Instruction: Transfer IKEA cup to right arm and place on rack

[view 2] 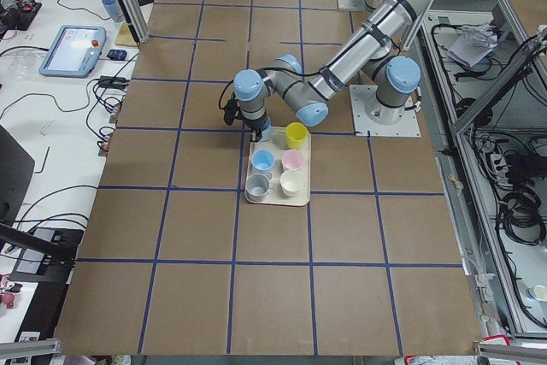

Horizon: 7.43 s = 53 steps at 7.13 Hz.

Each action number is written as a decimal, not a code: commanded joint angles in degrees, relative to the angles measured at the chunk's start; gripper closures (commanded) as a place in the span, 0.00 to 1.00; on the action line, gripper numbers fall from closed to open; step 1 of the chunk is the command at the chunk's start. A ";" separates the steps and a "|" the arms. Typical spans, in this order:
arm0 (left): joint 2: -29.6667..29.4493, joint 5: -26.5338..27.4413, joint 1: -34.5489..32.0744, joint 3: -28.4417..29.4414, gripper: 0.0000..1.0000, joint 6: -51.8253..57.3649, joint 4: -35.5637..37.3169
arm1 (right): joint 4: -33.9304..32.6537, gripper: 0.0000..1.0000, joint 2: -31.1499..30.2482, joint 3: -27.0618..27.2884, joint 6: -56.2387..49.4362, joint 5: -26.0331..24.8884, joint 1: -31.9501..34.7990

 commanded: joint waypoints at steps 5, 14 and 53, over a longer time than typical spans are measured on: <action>5.88 -18.68 -5.23 16.55 1.00 -10.46 -19.82 | -0.52 0.00 0.76 -0.68 13.39 34.57 -1.26; 22.29 -82.69 -17.46 0.78 1.00 -31.17 -20.35 | -3.42 0.00 8.31 -0.16 56.30 78.99 -0.65; 30.14 -85.90 -19.58 -4.18 0.00 -36.09 -19.74 | -3.07 1.00 5.51 -0.42 66.44 64.05 2.87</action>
